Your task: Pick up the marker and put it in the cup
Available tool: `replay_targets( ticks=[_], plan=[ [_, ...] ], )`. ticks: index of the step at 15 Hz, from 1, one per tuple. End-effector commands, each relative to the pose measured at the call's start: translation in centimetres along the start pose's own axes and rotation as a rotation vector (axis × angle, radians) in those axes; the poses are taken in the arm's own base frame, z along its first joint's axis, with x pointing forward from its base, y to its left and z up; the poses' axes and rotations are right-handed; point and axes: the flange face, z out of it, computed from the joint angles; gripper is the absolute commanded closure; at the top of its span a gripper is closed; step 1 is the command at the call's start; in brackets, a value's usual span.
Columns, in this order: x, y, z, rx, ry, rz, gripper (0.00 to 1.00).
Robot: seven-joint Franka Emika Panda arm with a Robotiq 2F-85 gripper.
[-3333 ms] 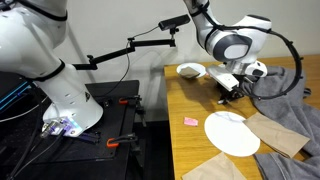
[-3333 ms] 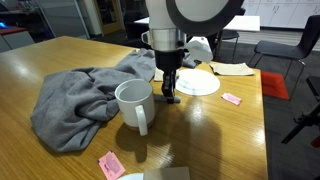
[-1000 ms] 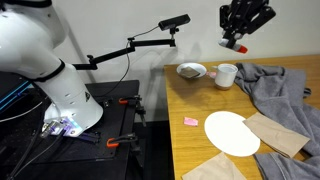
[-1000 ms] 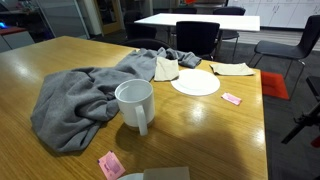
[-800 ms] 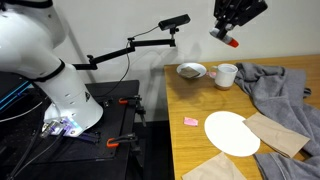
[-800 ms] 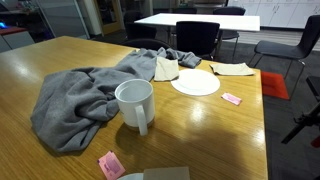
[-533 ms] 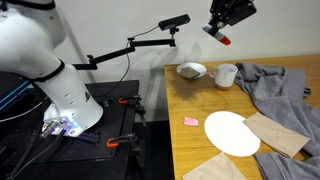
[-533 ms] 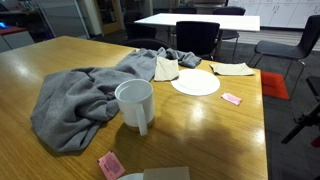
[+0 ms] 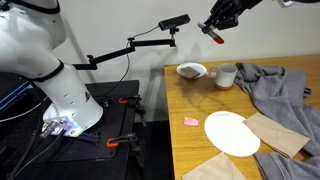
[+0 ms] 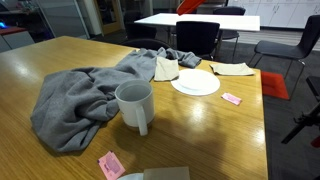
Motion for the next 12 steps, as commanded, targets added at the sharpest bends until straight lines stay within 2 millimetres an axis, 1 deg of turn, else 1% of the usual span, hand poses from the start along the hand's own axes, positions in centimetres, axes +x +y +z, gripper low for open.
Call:
replay_targets(
  ticks=[1, 6, 7, 12],
  plan=[
    [0.18, 0.18, 0.08, 0.008, -0.004, 0.002, 0.82],
    [0.37, 0.18, 0.29, 0.006, -0.008, 0.002, 0.82],
    [0.37, 0.19, 0.28, 0.006, -0.008, 0.002, 0.95],
    [0.91, 0.47, 0.61, 0.102, -0.015, 0.032, 0.95]
  ],
)
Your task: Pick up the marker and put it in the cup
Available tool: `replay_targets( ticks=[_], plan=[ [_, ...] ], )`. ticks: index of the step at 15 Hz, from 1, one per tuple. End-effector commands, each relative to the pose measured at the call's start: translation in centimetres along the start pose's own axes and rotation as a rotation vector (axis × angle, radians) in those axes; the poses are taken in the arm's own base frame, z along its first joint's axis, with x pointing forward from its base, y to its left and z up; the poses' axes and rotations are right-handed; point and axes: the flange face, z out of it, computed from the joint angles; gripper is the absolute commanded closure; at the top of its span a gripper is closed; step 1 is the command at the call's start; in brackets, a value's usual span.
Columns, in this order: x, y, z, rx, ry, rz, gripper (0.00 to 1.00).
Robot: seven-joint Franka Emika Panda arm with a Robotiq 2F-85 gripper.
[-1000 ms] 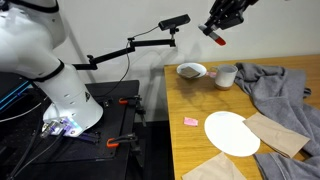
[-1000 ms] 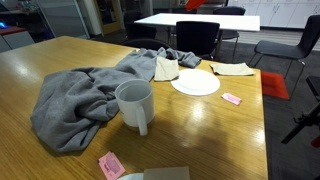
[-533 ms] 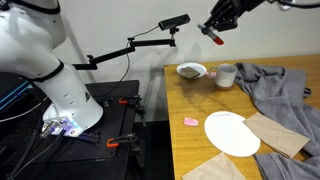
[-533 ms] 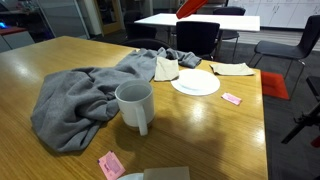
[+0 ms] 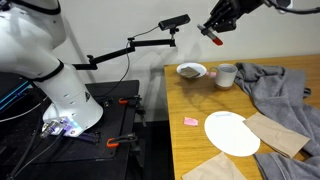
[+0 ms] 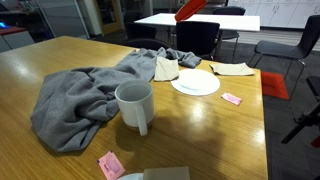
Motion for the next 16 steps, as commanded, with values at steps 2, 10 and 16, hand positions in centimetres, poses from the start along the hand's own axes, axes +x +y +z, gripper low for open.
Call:
replay_targets(
  ticks=[2, 10, 16],
  plan=[
    [0.2, 0.1, 0.1, 0.115, -0.008, 0.038, 0.95],
    [1.3, -0.3, 1.6, 0.262, -0.085, 0.230, 0.95],
    [2.8, 0.0, 2.6, 0.375, -0.099, 0.282, 0.95]
  ],
)
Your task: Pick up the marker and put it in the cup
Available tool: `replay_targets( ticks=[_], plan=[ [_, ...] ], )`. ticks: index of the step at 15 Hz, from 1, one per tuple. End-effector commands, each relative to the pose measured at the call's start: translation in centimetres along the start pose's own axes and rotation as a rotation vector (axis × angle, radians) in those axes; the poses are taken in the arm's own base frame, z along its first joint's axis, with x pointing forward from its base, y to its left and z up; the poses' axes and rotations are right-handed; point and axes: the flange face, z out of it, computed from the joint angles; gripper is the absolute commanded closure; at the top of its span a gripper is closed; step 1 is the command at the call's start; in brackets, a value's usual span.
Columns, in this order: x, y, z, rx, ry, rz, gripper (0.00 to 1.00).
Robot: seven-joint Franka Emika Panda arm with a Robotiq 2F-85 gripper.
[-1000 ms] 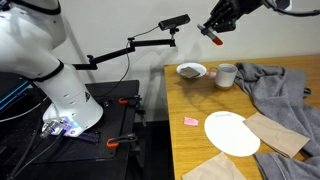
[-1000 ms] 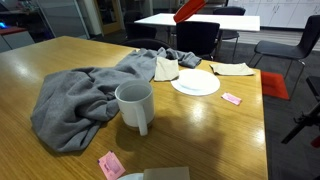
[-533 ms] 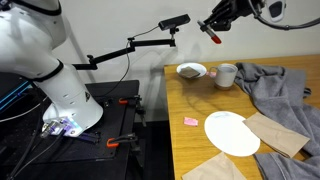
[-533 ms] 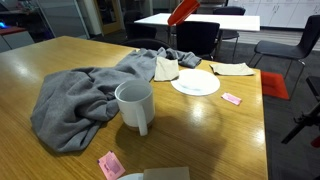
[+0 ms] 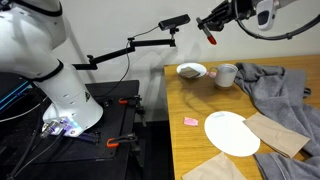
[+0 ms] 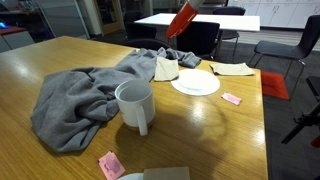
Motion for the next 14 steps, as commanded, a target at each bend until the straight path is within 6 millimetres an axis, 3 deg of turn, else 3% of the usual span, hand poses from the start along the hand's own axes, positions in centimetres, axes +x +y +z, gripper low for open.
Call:
replay_targets(
  ticks=[1, 14],
  plan=[
    [0.8, 0.4, 0.3, 0.087, -0.003, 0.052, 0.95],
    [8.2, 3.2, 2.4, 0.296, 0.059, 0.105, 0.95]
  ],
)
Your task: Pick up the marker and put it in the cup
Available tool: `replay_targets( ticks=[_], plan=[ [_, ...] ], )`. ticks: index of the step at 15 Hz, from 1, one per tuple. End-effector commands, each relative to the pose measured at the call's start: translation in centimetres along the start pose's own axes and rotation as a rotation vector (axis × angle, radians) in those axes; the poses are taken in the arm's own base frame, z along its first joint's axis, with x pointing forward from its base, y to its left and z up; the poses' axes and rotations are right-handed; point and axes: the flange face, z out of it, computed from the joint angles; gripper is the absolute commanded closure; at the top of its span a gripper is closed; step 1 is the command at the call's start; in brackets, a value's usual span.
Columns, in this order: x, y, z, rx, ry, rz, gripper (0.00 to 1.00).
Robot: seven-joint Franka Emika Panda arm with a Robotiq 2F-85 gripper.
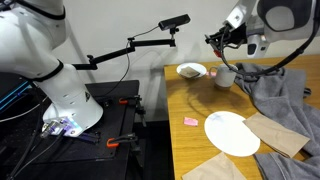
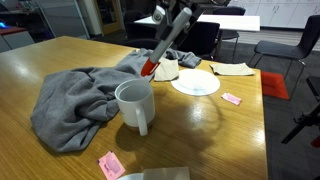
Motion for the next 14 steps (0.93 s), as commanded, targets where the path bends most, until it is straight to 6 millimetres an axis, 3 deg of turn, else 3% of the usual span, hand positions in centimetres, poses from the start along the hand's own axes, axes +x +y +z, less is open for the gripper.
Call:
replay_targets(
  ticks=[1, 10, 11, 14],
  plan=[
    [1.0, 0.7, 0.1, 0.053, -0.009, 0.028, 0.95],
    [2.8, 1.9, 0.0, 0.139, -0.044, 0.104, 0.95],
    [2.9, 2.1, 0.2, 0.111, -0.040, 0.060, 0.82],
    [3.1, 2.2, 0.2, 0.120, -0.044, 0.073, 0.82]
  ],
)
